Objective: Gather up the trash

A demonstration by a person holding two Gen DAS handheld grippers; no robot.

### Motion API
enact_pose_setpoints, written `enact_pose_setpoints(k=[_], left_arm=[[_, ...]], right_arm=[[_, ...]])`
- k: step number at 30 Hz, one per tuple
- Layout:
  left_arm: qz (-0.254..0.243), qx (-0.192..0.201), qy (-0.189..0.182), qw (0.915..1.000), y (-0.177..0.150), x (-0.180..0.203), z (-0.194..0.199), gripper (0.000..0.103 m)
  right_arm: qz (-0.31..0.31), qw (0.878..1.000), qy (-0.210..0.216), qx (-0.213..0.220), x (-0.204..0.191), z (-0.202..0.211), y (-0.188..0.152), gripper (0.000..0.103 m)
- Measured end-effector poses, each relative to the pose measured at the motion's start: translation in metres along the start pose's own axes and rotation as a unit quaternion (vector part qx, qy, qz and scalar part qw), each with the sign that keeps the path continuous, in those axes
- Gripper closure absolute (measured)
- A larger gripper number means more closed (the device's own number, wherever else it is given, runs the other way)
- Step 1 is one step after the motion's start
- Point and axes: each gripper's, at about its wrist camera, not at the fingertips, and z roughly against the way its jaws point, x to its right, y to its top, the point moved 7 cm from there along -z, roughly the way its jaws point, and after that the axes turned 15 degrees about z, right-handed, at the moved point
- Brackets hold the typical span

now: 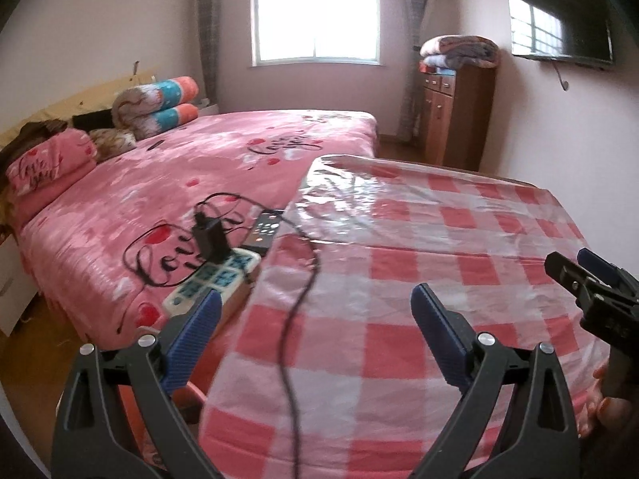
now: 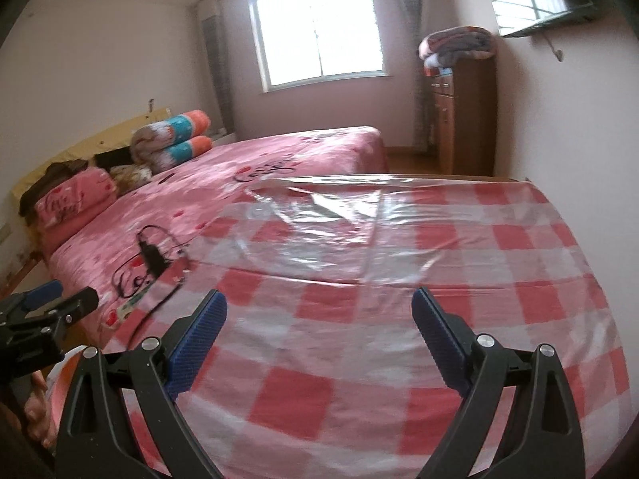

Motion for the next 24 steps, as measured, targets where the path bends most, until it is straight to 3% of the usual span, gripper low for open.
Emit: enact_pose_setpoints(k=[24], left_arm=[[-0.047,-0.033,-0.061,0.9965,-0.016,0.131,-0.041,0.007]], right_arm=[[-0.043,0.992,-0.115,-0.004,0.112,0.007,-0.027,0.01]])
